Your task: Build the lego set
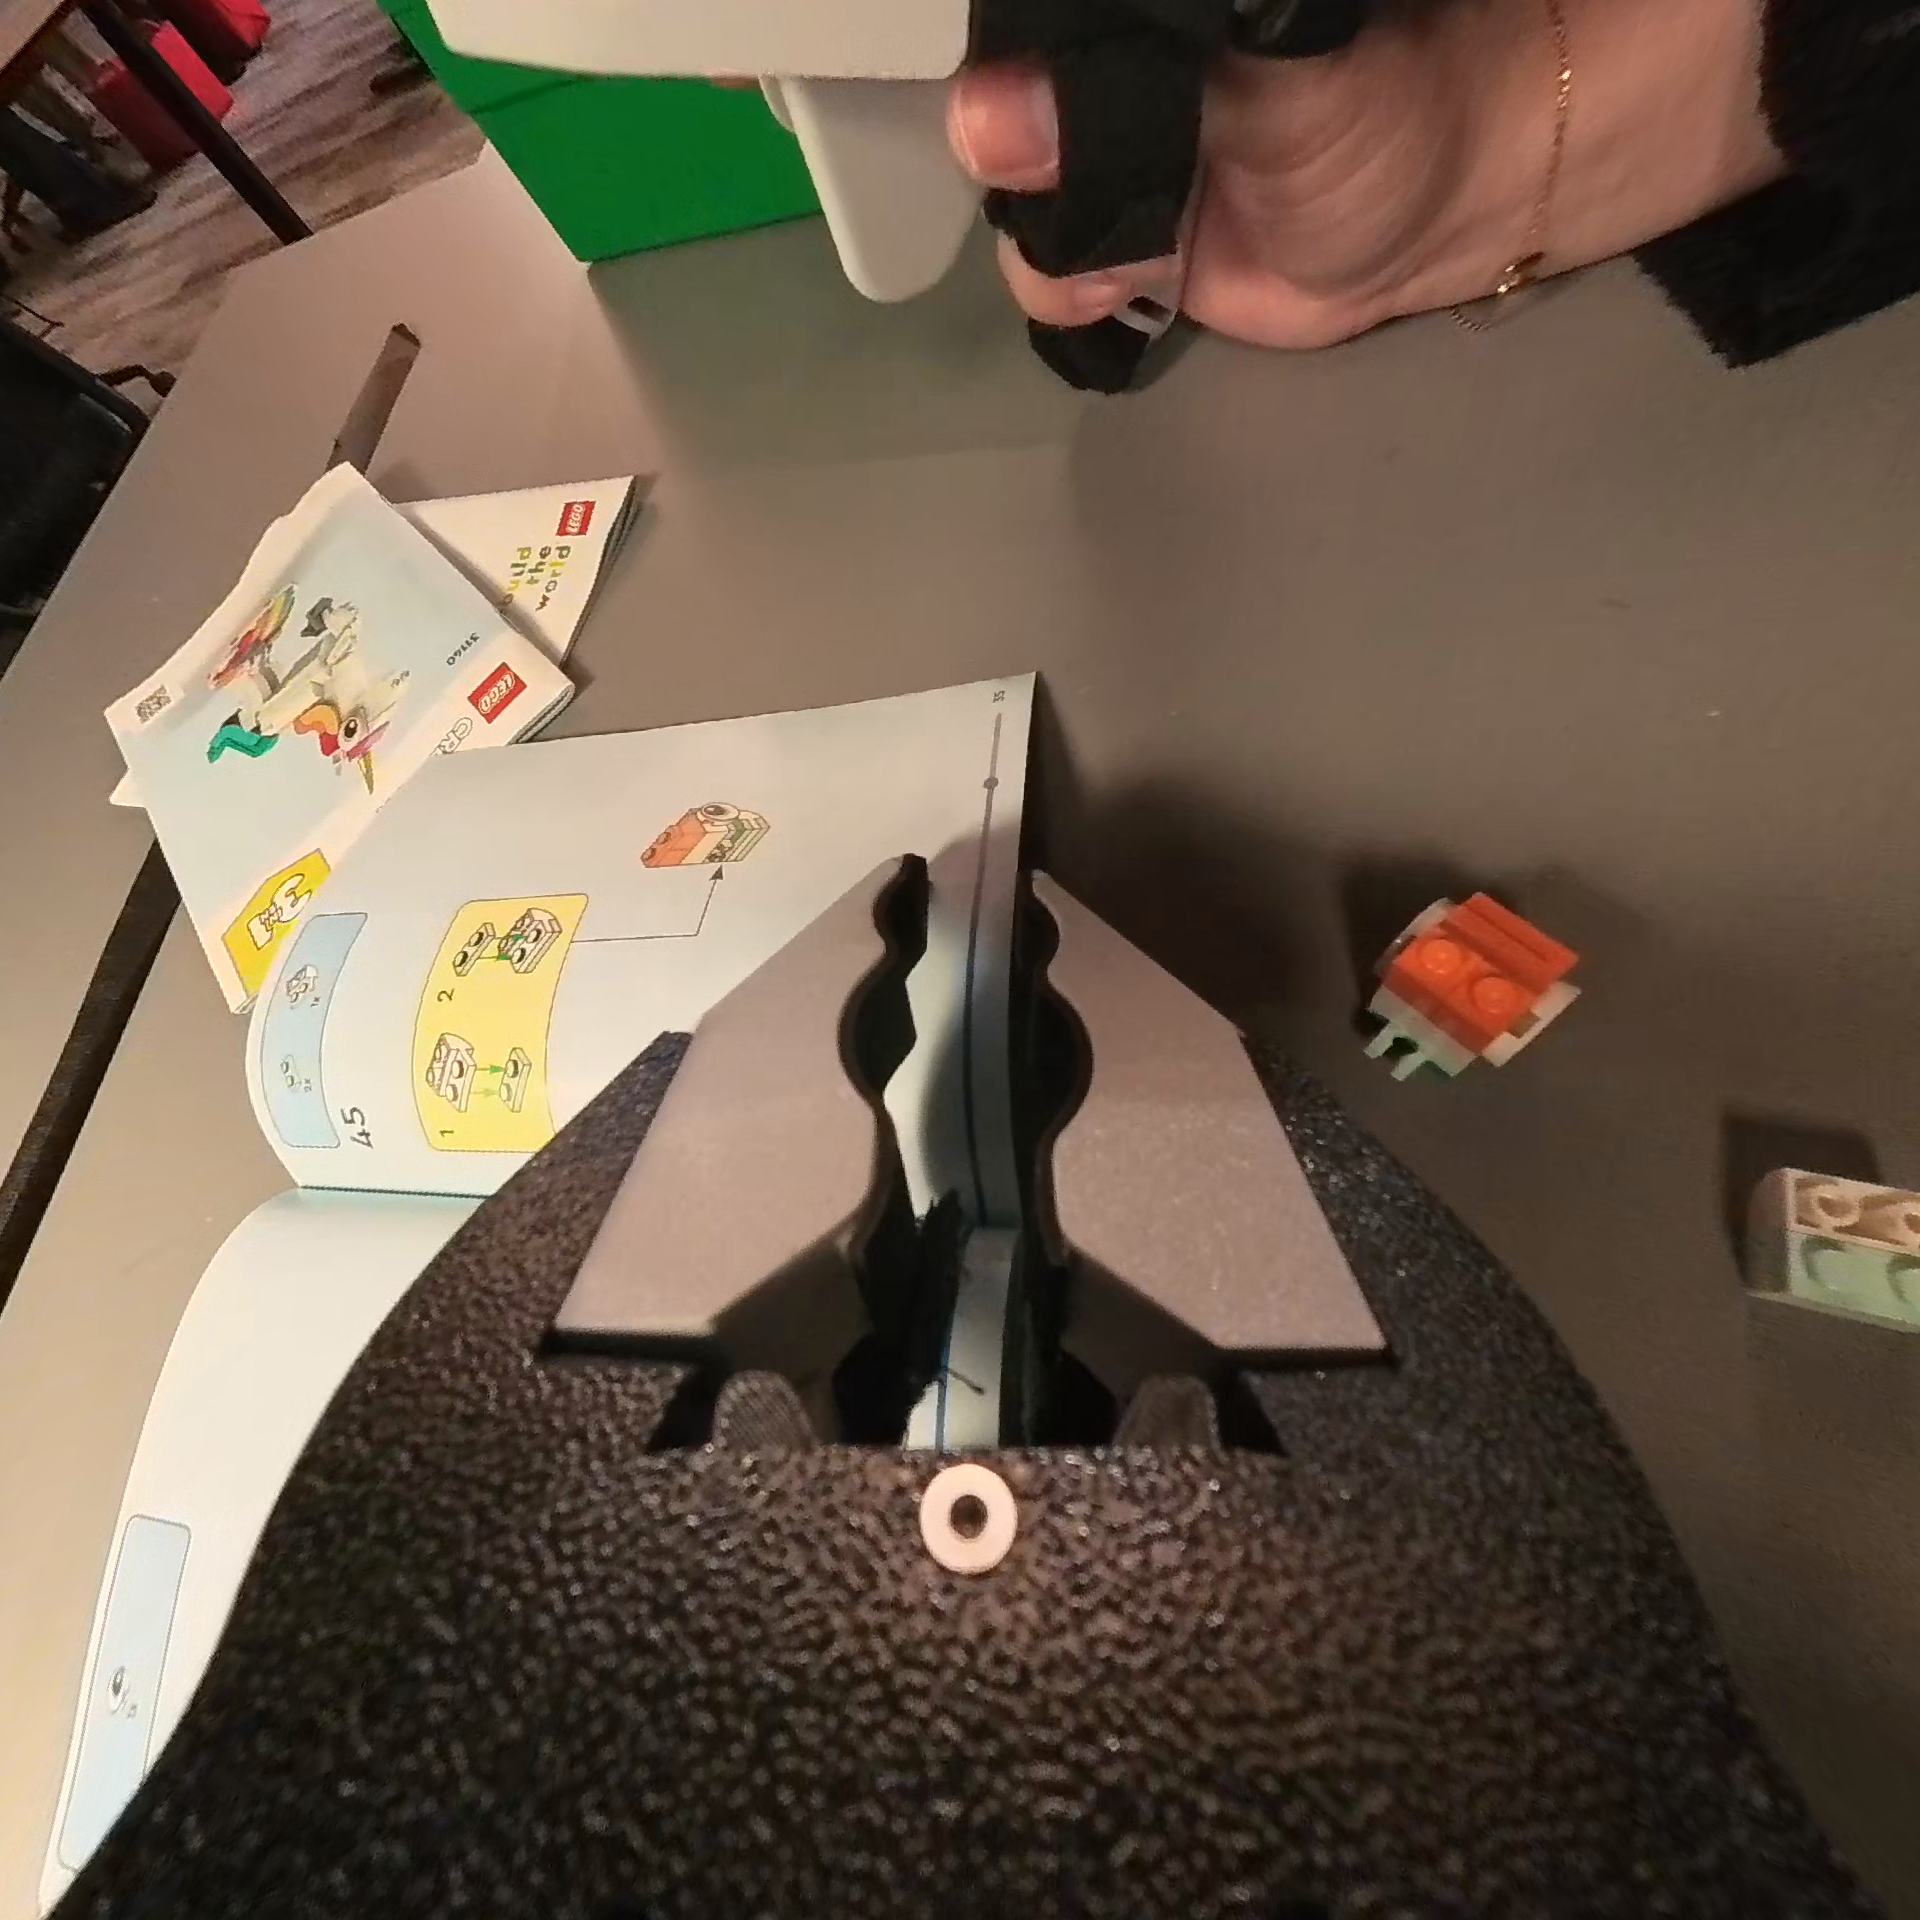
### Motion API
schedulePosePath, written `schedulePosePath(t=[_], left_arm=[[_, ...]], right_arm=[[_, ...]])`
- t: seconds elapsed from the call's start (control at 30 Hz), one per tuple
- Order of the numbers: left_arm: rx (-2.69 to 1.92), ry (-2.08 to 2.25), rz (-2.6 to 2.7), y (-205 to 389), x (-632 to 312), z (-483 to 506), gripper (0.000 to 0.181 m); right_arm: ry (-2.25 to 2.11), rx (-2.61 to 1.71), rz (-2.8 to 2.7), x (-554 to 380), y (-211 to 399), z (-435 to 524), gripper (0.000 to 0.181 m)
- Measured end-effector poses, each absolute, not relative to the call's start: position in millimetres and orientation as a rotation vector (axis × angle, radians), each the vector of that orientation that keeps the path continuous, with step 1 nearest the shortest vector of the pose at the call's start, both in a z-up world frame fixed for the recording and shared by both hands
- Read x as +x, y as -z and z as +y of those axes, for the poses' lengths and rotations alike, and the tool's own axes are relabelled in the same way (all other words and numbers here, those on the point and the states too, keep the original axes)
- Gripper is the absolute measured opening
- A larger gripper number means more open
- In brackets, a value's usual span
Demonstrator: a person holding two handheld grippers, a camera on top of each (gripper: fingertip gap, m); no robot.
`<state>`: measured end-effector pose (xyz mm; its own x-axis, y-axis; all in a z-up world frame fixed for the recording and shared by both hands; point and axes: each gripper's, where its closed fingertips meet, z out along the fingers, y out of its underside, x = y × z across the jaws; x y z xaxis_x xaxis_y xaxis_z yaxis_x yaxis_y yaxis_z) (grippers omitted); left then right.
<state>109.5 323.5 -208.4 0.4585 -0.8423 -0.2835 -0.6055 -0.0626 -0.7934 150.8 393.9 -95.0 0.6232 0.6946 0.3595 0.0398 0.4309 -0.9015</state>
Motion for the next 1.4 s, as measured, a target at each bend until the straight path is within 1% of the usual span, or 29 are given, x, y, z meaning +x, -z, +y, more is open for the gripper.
schedulePosePath(t=[0.43,0.5,0.57,0.67,0.9,1.03,1.23,1.4], left_arm=[[-1.768,0.319,1.242,209.0,109.4,323.6,0.013],[-1.769,0.318,1.243,209.4,109.4,323.6,0.01],[-1.768,0.321,1.252,209.9,109.9,322.7,0.004],[-1.773,0.35,1.264,210.5,111.1,320.7,0.001],[-1.832,0.478,1.176,204.9,108.4,323.7,0.0],[-1.965,0.638,1.07,208.0,105.2,327.0,0.0],[-1.997,0.884,0.875,194.7,99.7,332.9,0.0],[-1.994,0.906,0.861,193.2,98.8,333.1,0.0]], right_arm=[[-0.479,-1.068,-0.836,148.5,97.3,393.3,0.015],[-0.48,-1.069,-0.837,148.3,97.5,393.4,0.015],[-0.48,-1.068,-0.838,148.3,97.5,393.2,0.014],[-0.482,-1.069,-0.841,147.9,97.9,393.2,0.015],[-0.487,-1.07,-0.848,146.8,98.5,392.6,0.014],[-0.465,-1.056,-0.883,143.1,100.3,388.8,0.015],[-0.397,-0.965,-1.087,122.6,114.6,364.4,0.015],[-0.425,-0.879,-1.305,116.6,134.3,342.3,0.019]])
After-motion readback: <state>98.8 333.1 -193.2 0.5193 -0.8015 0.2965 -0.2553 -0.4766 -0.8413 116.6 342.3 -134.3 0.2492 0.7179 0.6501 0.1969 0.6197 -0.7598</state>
